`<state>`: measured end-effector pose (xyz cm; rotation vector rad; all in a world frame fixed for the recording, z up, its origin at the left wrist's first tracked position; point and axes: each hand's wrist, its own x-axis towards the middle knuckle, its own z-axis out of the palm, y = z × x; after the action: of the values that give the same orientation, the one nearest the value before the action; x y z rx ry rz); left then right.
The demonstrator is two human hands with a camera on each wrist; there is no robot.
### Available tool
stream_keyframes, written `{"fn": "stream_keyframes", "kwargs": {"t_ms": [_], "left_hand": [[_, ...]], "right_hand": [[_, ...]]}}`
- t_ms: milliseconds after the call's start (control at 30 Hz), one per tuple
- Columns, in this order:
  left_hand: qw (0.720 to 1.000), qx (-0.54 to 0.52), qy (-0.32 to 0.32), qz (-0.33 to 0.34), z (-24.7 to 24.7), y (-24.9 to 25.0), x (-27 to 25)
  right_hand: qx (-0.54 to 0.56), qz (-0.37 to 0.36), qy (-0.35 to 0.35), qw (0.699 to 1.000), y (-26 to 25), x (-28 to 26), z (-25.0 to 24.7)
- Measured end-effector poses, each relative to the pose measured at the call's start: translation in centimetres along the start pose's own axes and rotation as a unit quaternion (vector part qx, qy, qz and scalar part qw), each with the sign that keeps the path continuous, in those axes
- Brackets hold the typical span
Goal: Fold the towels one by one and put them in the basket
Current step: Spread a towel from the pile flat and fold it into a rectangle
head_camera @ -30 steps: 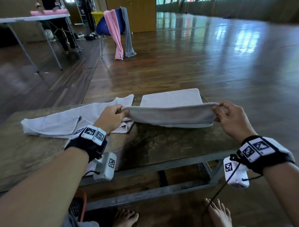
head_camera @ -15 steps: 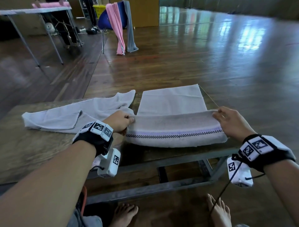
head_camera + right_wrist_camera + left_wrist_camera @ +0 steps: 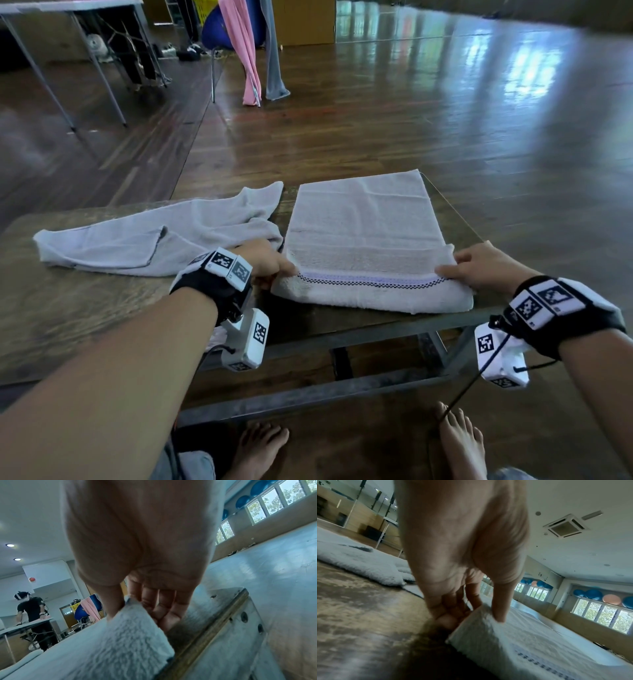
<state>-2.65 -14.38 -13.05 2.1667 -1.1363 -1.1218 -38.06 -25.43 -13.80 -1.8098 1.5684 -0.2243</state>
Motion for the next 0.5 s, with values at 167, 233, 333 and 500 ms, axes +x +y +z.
{"fn": "stream_keyframes", "kwargs": {"t_ms": [167,233,333,500], "left_hand": [[0.971,-0.093,0.127,0.178,-0.1,2.0,-0.4],[0.963,-0.126,0.14,0.195,-0.3,2.6,-0.5],[0.978,-0.035,0.132,0.159,-0.1,2.8,-1.0],[0.998,0.02,-0.051,-0.017,-0.3,2.1,-3.3]], "right_hand": [[0.148,-0.146,0.166,0.964,-0.7,-0.3,-0.5],[0.205,-0.173,0.188,0.945,-1.2,-0.6,-0.7],[0.248,-0.148,0.125,0.949,-1.4,-1.3,-0.3],[0.182,-0.033,-0.109,0.977,-0.7,-2.4,-0.9]]}}
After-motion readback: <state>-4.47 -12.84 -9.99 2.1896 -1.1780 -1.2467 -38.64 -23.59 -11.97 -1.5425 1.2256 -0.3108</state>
